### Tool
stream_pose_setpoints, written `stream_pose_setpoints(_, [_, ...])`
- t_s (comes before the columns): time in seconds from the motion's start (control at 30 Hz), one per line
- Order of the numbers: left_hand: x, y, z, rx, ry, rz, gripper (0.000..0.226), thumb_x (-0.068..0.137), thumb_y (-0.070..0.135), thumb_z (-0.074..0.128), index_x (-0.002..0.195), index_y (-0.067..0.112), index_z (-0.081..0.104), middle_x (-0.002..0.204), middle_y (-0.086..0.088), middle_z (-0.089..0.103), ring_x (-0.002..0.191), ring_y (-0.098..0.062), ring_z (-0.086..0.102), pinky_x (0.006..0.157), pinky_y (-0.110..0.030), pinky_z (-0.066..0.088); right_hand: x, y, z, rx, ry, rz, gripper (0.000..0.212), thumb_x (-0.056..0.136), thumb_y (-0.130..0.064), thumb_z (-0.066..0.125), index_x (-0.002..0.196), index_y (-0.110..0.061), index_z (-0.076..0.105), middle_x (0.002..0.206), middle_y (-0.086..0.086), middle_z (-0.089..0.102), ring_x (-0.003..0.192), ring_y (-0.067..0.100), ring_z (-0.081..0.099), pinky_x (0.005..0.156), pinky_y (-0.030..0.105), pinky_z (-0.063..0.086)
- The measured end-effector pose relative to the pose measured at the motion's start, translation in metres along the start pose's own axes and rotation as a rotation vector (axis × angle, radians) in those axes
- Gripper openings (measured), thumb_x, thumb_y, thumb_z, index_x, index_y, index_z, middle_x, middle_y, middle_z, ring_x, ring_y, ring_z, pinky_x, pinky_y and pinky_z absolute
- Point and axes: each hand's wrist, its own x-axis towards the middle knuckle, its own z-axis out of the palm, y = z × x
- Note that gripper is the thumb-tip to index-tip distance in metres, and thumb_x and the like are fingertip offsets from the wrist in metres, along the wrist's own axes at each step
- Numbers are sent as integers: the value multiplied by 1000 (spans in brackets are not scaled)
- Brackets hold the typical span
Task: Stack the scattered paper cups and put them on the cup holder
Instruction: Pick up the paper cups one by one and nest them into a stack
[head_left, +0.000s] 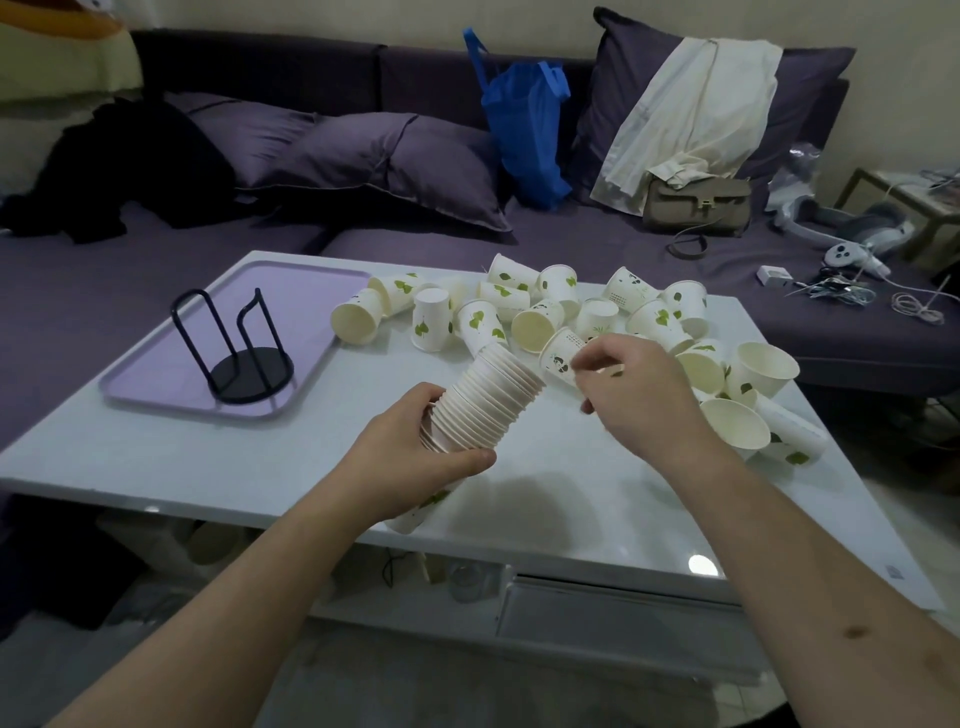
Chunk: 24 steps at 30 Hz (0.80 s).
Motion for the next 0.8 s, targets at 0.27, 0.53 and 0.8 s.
stream_pose_setpoints(0.27, [-2, 1, -1, -18, -2, 0, 63, 75, 52, 90, 126, 36, 55, 109, 15, 67, 96, -8, 66, 78, -28, 54, 7, 12, -50, -767, 138, 301, 51, 84, -23, 73, 129, -9, 54, 122, 17, 59, 113, 41, 60, 84, 44, 48])
stream_pose_setpoints(0.53, [-3, 3, 0, -9, -17, 0, 65, 76, 52, 89, 129, 36, 54, 110, 15, 66, 97, -8, 65, 78, -27, 54, 2, 29, -57, -743, 3, 403, 14, 87, -11, 65, 96, -11, 54, 78, 6, 50, 87, 35, 56, 72, 38, 46])
stream_pose_setpoints(0.8, [-4, 1, 0, -13, -11, 7, 64, 75, 52, 90, 126, 38, 55, 109, 16, 66, 96, -7, 66, 79, -28, 56, 2, 4, -62, -671, 168, 308, 16, 81, -11, 70, 96, -10, 64, 77, 5, 52, 81, 35, 53, 69, 35, 43])
